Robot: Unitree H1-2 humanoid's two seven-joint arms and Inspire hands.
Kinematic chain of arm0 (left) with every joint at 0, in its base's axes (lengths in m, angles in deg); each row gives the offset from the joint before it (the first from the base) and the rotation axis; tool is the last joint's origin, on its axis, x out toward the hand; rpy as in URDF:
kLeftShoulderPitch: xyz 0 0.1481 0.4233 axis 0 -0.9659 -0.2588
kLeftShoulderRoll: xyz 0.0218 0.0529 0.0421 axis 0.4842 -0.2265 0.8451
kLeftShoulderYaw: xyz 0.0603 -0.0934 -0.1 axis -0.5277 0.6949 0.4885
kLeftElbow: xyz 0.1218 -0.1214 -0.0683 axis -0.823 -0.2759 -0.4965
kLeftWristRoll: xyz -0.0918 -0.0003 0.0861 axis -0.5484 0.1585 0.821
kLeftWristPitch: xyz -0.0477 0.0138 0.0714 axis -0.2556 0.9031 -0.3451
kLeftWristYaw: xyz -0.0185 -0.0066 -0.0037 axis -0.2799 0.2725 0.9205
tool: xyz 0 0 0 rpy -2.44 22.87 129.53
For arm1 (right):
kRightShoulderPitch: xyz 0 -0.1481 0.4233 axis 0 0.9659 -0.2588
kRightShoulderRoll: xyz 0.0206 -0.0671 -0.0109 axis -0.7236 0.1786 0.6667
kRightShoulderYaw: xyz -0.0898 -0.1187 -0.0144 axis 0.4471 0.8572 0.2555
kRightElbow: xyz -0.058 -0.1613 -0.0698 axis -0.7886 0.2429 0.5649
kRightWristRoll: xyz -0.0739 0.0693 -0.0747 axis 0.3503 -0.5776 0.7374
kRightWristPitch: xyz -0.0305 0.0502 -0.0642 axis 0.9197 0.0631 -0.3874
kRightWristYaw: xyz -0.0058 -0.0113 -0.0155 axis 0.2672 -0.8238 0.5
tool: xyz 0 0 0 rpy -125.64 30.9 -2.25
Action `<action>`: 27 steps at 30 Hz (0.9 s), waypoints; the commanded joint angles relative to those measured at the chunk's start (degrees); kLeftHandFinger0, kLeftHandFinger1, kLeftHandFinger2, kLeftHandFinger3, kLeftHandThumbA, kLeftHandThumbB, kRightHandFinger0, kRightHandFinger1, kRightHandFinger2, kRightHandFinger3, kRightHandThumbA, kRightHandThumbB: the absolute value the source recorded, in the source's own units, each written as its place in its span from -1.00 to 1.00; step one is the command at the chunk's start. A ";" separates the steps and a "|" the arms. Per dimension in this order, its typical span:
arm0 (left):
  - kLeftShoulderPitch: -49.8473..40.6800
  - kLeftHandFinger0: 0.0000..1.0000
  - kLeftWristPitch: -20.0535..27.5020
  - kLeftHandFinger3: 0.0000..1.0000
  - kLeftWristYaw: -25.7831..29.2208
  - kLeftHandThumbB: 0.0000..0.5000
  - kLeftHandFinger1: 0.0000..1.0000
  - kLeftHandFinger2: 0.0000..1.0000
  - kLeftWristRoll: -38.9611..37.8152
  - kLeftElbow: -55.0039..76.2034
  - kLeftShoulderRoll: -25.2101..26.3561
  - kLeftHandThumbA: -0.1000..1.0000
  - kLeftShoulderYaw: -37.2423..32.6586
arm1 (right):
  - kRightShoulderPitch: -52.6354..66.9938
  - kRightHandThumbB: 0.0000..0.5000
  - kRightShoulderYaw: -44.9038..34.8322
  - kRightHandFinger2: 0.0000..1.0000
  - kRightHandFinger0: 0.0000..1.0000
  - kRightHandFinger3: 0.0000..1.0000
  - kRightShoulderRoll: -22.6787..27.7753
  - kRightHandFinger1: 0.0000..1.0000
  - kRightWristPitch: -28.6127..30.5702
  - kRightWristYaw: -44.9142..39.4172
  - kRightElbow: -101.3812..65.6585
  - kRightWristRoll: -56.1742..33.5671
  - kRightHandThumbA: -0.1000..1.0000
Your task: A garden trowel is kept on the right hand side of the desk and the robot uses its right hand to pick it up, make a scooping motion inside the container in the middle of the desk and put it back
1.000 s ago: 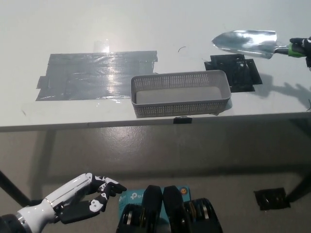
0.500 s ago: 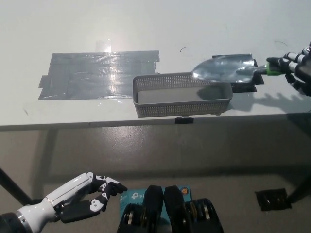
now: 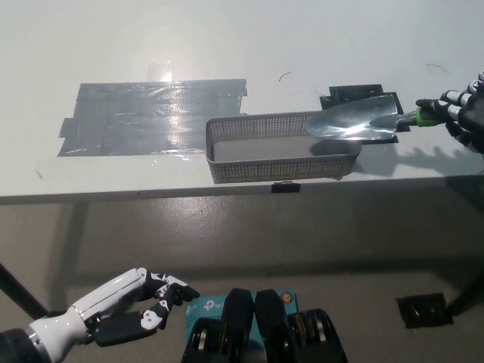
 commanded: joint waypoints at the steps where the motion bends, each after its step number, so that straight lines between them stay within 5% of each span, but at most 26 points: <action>1: 1.53 0.55 0.40 0.40 -0.66 0.82 0.51 0.43 0.17 1.44 2.09 1.00 0.53 | -5.72 -0.70 -0.14 -0.54 -1.00 -0.56 0.90 -1.00 0.10 -0.70 -2.40 2.00 -1.00; 4: 1.46 0.54 0.46 0.41 -0.72 0.82 0.50 0.43 0.21 1.48 2.05 1.00 0.47 | -6.08 -0.50 0.50 -0.49 -1.00 -0.60 0.59 -1.00 0.10 1.34 -2.80 2.71 -1.00; 9: 1.70 0.51 0.08 0.38 -0.66 0.82 0.48 0.41 0.51 1.76 1.85 1.00 0.30 | -7.95 -0.71 2.99 -0.83 -1.00 -0.64 0.36 -1.00 0.10 -0.48 -5.65 2.31 -1.00; 11: 1.94 0.51 0.23 0.38 -0.82 0.81 0.47 0.40 0.62 1.67 1.87 1.00 0.15 | -8.60 -0.82 3.89 -0.75 -1.00 -0.68 0.42 -1.00 0.10 -0.95 -5.88 0.53 -1.00; 14: 2.00 0.49 0.20 0.37 -0.66 0.82 0.46 0.39 0.91 1.94 1.73 1.00 0.04 | -9.47 -0.75 5.20 -0.88 -1.00 -0.59 0.74 -1.00 0.10 -0.88 -6.18 0.26 -1.00; 15: 2.03 0.48 0.02 0.37 -0.71 0.83 0.46 0.38 0.84 2.09 1.70 1.00 -0.01 | -9.40 -0.53 5.09 -0.93 -1.00 -0.53 0.93 -1.00 0.10 -2.14 -6.76 0.73 -1.00; 17: 2.13 0.47 0.43 0.36 -0.87 0.79 0.44 0.37 0.61 1.80 1.67 1.00 0.03 | -9.81 -0.66 6.19 -0.97 -1.00 -0.60 1.05 -1.00 0.10 -1.52 -5.81 0.21 -1.00; 18: 2.12 0.47 -0.02 0.36 -0.71 0.84 0.45 0.37 0.78 2.07 1.72 1.00 0.07 | -10.23 -0.68 7.12 -0.72 -1.00 -0.66 1.59 -1.00 0.10 -0.64 -5.33 0.81 -1.00; 21: 2.04 0.47 -0.53 0.37 -0.78 0.87 0.45 0.38 0.41 2.52 1.84 1.00 0.23 | -9.37 -0.82 4.93 -0.83 -1.00 -0.56 1.31 -1.00 0.10 -4.97 -5.06 -0.92 -1.00; 23: 1.98 0.45 -0.87 0.37 -0.69 0.88 0.45 0.38 0.24 2.81 1.76 1.00 0.33 | -8.80 -0.60 2.79 -0.32 -1.00 -0.49 0.43 -1.00 0.10 -5.08 -2.97 -1.05 -1.00; 26: 1.56 0.40 -0.64 0.35 -0.56 0.86 0.43 0.37 0.21 2.88 1.50 1.00 0.32 | -8.01 -0.65 0.14 -0.86 -1.00 -0.90 -0.24 -1.00 -1.51 -7.82 -2.26 -0.94 -1.00; 27: 1.37 0.40 -0.24 0.35 -0.52 0.82 0.44 0.37 0.29 2.75 1.50 1.00 0.35 | -8.20 -0.77 -1.11 -0.77 -1.00 -1.00 -0.85 -1.00 -3.74 -10.70 -1.22 -0.45 -1.00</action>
